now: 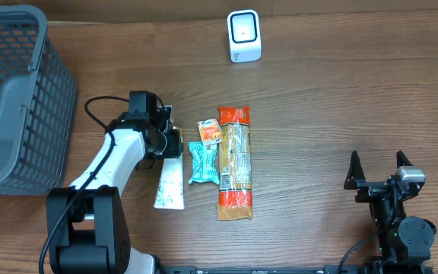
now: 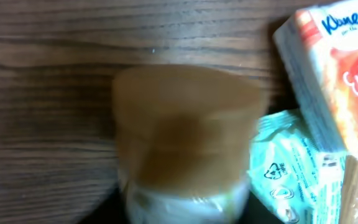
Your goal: Scan the item barcode
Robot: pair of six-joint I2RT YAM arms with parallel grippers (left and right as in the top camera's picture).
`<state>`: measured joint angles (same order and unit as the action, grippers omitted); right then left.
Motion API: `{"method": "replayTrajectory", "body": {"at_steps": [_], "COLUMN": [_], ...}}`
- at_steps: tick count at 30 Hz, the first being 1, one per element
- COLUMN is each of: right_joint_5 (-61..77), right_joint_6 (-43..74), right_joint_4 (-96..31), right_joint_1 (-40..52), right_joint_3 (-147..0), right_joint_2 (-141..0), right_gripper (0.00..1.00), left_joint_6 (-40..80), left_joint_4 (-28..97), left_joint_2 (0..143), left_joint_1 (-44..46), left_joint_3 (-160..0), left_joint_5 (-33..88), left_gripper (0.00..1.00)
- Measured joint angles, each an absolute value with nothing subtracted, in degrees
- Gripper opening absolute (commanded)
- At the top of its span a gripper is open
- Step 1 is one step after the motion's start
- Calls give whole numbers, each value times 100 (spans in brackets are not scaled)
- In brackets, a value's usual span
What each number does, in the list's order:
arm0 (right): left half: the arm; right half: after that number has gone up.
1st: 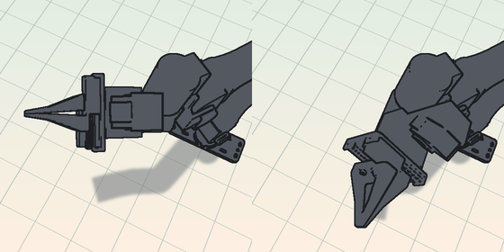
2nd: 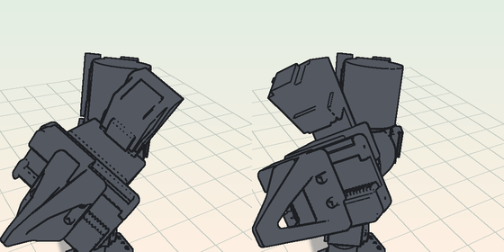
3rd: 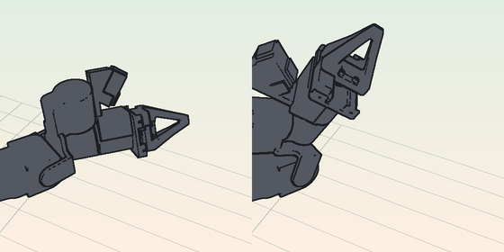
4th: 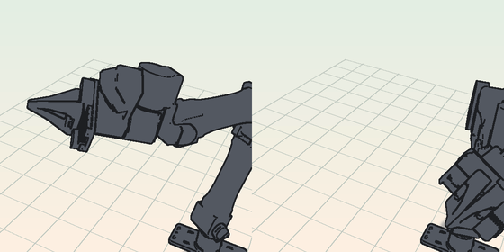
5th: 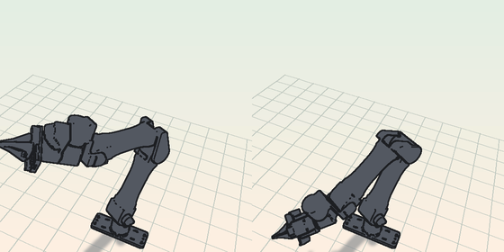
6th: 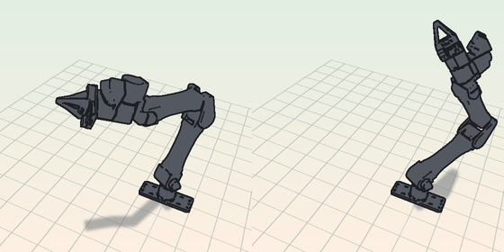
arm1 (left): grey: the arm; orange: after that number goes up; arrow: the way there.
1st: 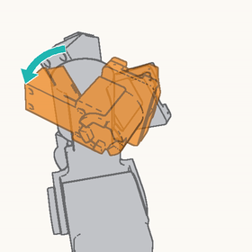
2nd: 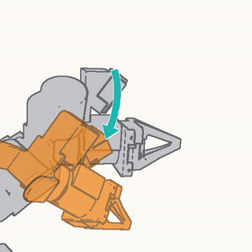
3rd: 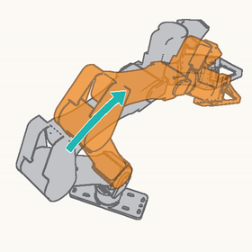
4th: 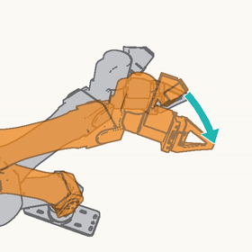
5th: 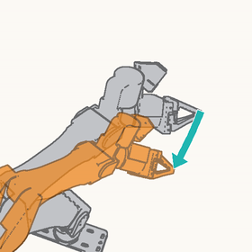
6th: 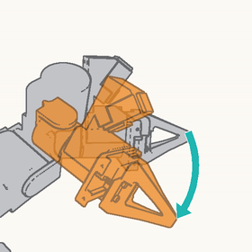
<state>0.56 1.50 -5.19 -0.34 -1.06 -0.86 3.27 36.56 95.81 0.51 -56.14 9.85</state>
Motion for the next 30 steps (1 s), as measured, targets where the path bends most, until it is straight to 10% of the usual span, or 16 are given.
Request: {"method": "replayTrajectory", "body": {"at_steps": [4,30], "right_joint_5": [58,58], "right_joint_6": [145,145], "right_joint_4": [-517,-515], "right_joint_1": [-34,-34], "right_joint_3": [-106,-106], "right_joint_2": [-86,-86], "right_gripper": [100,100], "left_joint_6": [279,434], "left_joint_4": [3614,5693], "left_joint_2": [9581,9279], "left_joint_1": [51,-276], "left_joint_3": [-5612,-9017], "left_joint_5": [1007,384], "left_gripper": [99,100]}}
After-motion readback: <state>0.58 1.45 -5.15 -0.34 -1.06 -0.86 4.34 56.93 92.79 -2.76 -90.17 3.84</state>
